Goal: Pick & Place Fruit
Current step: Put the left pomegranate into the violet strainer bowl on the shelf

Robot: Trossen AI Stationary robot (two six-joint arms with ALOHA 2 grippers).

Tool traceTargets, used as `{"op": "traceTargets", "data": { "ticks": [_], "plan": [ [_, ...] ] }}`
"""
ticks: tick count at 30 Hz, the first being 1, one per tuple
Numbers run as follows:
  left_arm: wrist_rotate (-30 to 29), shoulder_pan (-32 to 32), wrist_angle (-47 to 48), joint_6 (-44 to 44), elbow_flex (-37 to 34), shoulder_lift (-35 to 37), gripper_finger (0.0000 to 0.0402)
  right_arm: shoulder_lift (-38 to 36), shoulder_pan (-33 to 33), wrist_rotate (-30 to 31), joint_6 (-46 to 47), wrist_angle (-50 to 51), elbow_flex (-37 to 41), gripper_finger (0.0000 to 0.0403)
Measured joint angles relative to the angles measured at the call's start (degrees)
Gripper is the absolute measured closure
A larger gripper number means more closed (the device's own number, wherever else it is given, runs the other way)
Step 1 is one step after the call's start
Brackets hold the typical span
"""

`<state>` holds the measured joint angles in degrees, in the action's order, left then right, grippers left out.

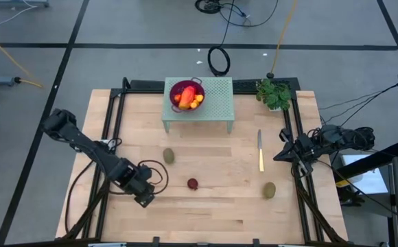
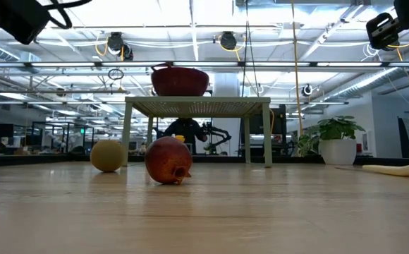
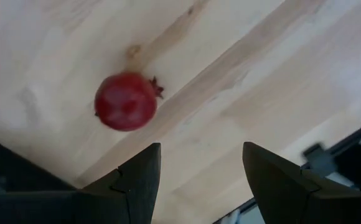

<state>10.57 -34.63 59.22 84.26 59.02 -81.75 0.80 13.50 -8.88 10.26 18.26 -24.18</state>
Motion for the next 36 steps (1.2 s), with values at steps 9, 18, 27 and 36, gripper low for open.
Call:
{"op": "traceTargets", "data": {
  "ticks": [9, 18, 27, 36],
  "plan": [
    [0.48, -0.64, 1.12, -12.75, 0.00, -0.14, 0.0173, 0.00, 0.00, 0.04, 1.03, -0.18, 0.00, 0.0403],
    [-0.69, -0.70, 1.06, -10.59, 0.00, -0.14, 0.0084, 0.00, 0.00, 0.07, 1.05, -1.05, 0.02, 0.0403],
    [-2.44, -1.05, 0.71, 12.08, 0.00, -0.14, 0.0019, 0.00, 0.00, 0.07, 1.05, -1.31, 0.02, 0.0403],
    [-9.53, -2.83, 2.29, 46.11, 0.00, -0.12, 0.0037, 0.00, 0.00, -0.12, 1.05, -1.29, 0.02, 0.0403]
  ]
}}
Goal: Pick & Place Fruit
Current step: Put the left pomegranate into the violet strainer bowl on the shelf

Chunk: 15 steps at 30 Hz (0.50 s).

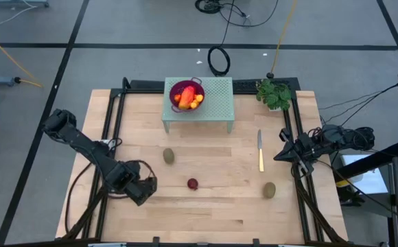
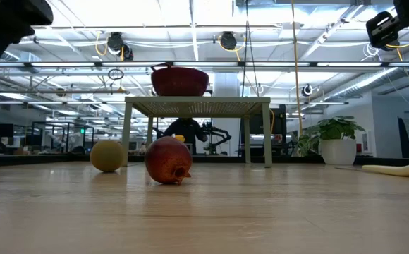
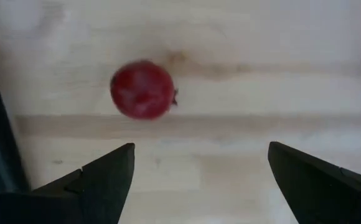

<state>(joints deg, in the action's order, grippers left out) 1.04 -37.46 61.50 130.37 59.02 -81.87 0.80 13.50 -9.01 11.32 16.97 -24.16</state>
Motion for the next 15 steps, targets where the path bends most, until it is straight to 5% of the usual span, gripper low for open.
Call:
{"op": "traceTargets", "data": {
  "ticks": [15],
  "plan": [
    [-1.09, -0.05, 3.73, 5.77, 0.00, 0.00, 0.0050, 0.00, 0.00, -0.25, 0.00, 0.00, 0.00, 0.0403]
  ]
}}
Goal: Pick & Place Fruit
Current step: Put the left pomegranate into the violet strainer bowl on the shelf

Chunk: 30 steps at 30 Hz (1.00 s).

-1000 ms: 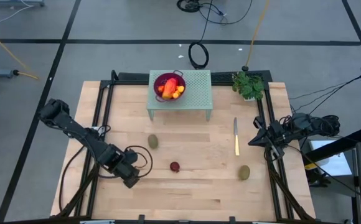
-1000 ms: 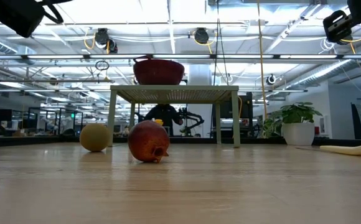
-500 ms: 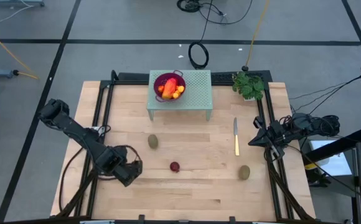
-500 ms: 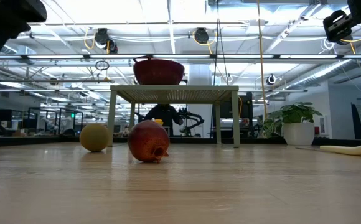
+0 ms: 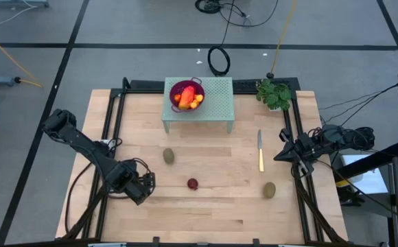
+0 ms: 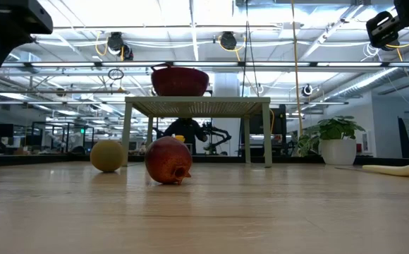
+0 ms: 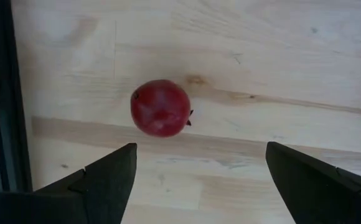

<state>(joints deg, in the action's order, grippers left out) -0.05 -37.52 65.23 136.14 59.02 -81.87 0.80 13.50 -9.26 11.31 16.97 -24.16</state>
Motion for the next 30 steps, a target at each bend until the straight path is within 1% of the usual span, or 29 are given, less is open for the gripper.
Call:
{"op": "traceTargets", "data": {
  "ticks": [4, 8, 15, 19, 26, 30],
  "plan": [
    [0.06, 0.00, 1.67, 0.11, 0.00, -0.36, 0.0048, 0.00, 0.00, -0.02, 0.00, 0.00, 0.00, 0.0403],
    [2.01, -0.13, 2.29, 0.27, -1.34, -1.45, 0.0046, 0.00, 0.00, -0.02, 0.00, 0.00, 0.00, 0.0403],
    [2.80, -0.26, -5.67, 0.30, -6.99, -1.39, 0.0047, 0.00, -0.02, -0.02, 0.02, 0.00, 0.00, 0.0403],
    [2.80, -0.20, -6.94, 0.28, -8.89, -1.38, 0.0049, 0.00, -0.02, 0.05, 0.13, -0.23, 0.00, 0.0403],
    [3.03, -0.06, -11.86, -0.35, -12.30, -1.40, 0.0039, 0.02, 0.00, 0.13, 1.51, -2.21, 0.00, 0.0403],
    [4.66, -0.06, -15.55, -0.59, -14.79, -1.40, 0.0041, 0.02, -0.02, 0.17, 1.53, -2.16, 0.00, 0.0403]
  ]
}}
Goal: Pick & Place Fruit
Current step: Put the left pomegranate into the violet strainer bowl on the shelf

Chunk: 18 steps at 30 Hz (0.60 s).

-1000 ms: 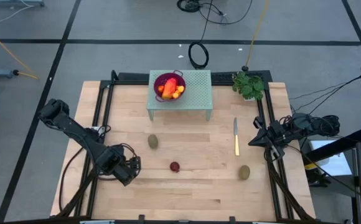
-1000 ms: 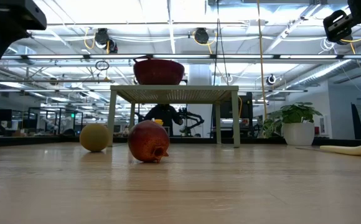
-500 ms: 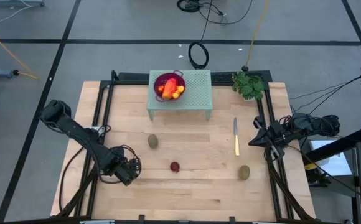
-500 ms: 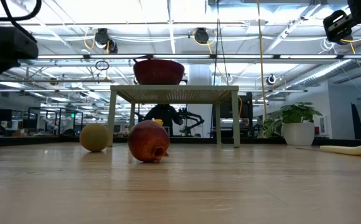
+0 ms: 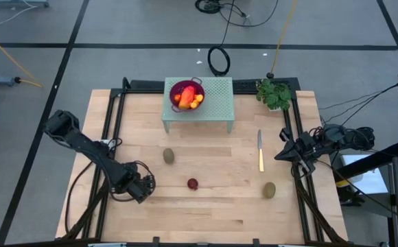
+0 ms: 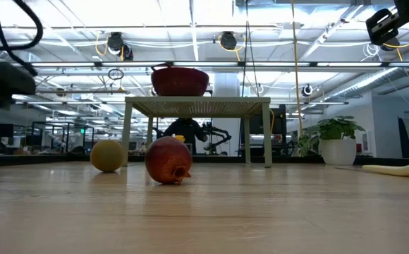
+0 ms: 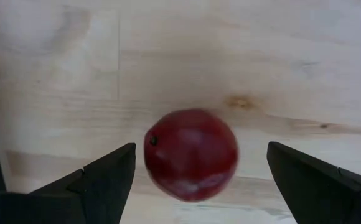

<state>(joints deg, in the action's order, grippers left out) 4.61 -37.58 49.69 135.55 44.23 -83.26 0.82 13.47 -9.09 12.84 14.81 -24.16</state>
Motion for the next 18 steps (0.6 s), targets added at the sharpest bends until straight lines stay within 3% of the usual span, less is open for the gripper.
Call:
{"op": "traceTargets", "data": {
  "ticks": [18],
  "plan": [
    [0.13, -0.05, -4.89, -3.93, -4.05, 0.00, 0.0036, 0.00, 0.00, 1.77, 0.00, 0.02, 0.00, 0.0403]
  ]
}}
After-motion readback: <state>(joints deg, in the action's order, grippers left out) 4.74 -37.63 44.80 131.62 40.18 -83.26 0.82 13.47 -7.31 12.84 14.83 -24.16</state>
